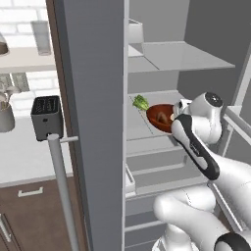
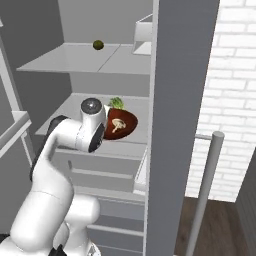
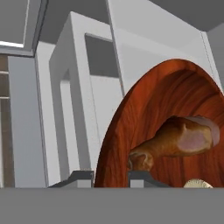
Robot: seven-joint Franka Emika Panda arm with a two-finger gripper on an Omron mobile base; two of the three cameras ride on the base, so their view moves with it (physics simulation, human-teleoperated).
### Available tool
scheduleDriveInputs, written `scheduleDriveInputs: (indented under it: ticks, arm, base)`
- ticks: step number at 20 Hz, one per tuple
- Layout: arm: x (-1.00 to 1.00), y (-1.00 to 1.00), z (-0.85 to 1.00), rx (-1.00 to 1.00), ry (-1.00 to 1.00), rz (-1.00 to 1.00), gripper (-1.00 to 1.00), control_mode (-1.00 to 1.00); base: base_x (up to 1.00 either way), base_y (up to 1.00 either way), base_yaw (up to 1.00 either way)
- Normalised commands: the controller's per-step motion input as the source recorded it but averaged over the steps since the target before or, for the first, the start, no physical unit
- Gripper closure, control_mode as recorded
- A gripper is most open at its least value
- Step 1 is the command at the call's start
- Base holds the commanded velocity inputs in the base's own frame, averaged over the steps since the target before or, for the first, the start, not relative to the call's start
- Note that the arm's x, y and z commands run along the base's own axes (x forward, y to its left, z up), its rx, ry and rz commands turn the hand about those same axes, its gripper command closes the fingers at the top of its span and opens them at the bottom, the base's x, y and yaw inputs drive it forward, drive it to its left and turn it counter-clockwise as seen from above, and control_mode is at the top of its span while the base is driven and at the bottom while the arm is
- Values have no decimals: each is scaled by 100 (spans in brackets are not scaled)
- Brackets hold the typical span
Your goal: Pick the chicken drumstick and mushroom from their plates and place them in the bowl. Then put the bowl in the fridge.
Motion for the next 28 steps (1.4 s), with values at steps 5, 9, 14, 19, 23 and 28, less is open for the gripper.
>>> scheduleDriveInputs:
  ticks: [5, 9, 14, 19, 23, 28]
  arm:
    - [85, -1, -34, 5, 1, 0, 100, -100]
    - [69, -3, -48, 4, 3, 0, 100, -100]
    - [77, -2, -34, 1, 1, 0, 100, -100]
    - [68, 0, -22, 0, 0, 0, 100, -100]
    - [26, 0, -1, 0, 0, 0, 100, -100]
    - [0, 0, 1, 0, 0, 0, -100, -100]
  base:
    - [0, 0, 0]
    - [0, 0, 0]
    - [0, 0, 0]
    - [0, 0, 0]
    - [0, 0, 0]
    - [0, 0, 0]
